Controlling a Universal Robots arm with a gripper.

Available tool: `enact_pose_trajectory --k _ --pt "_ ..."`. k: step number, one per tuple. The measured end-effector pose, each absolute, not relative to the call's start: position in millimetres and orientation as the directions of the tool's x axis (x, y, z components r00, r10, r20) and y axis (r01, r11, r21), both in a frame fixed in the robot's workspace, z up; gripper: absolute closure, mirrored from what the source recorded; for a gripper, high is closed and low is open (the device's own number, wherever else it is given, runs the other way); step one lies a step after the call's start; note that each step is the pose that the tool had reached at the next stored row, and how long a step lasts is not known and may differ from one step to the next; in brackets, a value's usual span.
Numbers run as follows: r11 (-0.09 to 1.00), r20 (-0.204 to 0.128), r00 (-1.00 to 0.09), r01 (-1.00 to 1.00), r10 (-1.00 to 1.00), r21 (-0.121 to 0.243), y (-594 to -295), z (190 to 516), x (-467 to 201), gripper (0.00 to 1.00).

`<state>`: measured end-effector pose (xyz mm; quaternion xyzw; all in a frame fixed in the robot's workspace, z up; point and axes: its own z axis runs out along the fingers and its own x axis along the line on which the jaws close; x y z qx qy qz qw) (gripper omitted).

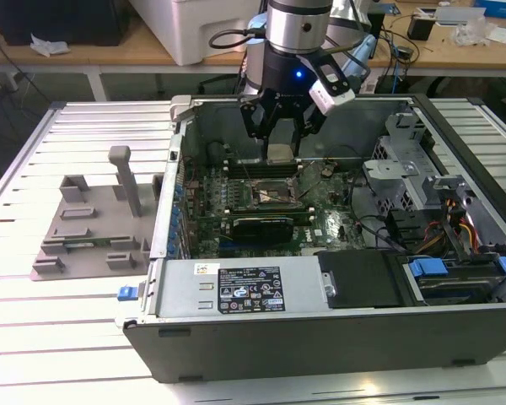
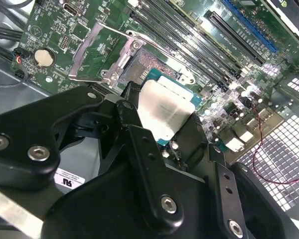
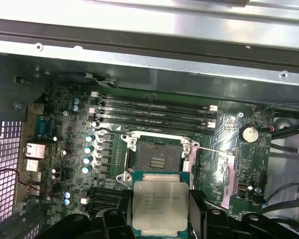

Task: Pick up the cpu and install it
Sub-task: 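Place the cpu into insertion slot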

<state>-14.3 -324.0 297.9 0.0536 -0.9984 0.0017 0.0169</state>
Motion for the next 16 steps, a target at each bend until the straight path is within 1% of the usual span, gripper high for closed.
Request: enact_pose_trajectory --k 6,16 --pt "0.998 0.034 -0.998 -0.060 -0.060 -0.006 -323.9 297.9 -14.1 0.45" --pt "0.991 0.034 -0.990 0.134 0.135 -0.010 -324.0 297.9 -14.1 0.45"
